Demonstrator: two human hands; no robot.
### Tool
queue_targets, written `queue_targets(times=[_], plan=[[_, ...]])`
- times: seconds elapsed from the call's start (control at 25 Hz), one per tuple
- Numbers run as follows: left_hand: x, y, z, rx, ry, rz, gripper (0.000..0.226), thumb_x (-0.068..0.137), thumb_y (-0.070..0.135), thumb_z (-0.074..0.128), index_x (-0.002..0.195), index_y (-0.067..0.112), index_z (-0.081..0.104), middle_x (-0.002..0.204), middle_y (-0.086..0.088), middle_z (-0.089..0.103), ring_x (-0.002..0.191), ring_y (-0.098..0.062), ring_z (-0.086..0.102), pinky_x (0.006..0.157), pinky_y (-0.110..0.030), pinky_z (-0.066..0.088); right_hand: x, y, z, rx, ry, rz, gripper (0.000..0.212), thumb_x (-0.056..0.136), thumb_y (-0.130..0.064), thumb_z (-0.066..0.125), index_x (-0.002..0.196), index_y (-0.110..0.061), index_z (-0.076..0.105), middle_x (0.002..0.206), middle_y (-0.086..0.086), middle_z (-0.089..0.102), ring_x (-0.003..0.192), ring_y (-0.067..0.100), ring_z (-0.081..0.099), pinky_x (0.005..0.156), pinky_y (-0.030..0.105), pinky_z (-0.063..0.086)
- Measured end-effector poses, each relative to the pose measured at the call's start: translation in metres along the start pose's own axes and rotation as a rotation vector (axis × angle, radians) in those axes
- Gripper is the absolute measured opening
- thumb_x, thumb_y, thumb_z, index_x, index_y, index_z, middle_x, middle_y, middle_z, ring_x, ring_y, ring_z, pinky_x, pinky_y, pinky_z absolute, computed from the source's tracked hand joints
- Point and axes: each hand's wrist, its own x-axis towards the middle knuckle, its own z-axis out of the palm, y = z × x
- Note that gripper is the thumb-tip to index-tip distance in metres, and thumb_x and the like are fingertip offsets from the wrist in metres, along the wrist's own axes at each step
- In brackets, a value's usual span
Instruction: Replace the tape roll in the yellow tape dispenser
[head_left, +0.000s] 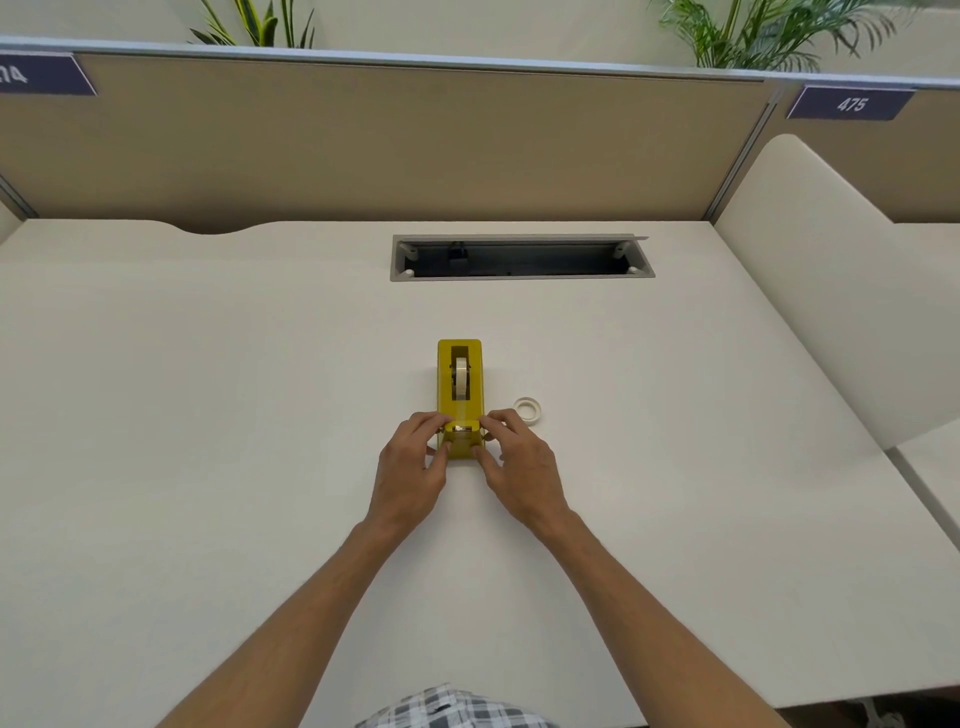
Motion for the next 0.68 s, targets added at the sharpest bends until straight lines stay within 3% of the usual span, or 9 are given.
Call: queue_targets(times=[0.28, 0.68], plan=[[0.0035, -0.0002, -0.0058, 0.042, 0.011, 0.008, 0.032, 0.086, 0.001, 0.064, 0.117, 0.006, 0.065, 0.114, -0.008, 0.067, 0.096, -0.023, 0.065, 0.075, -0.035, 0.06, 0.0048, 0.0007, 0.001, 0.044, -0.027, 0.001, 0.031, 0.093, -0.018, 0.063, 0.123, -0.013, 0.06, 0.125, 0.001, 0.059, 0.093, 0.02, 0.066, 0.076, 0.04, 0.058], [0.0029, -0.0015, -0.0104, 0.07, -0.017, -0.022, 0.038, 0.085, 0.003, 0.065, 0.122, 0.01, 0.063, 0.119, -0.006, 0.065, 0.102, -0.022, 0.065, 0.078, -0.039, 0.06, 0.0085, -0.0037, 0.0006, 0.061, -0.062, 0.01, 0.036, 0.091, -0.02, 0.064, 0.127, -0.017, 0.056, 0.122, 0.0, 0.059, 0.098, 0.017, 0.064, 0.077, 0.04, 0.058]])
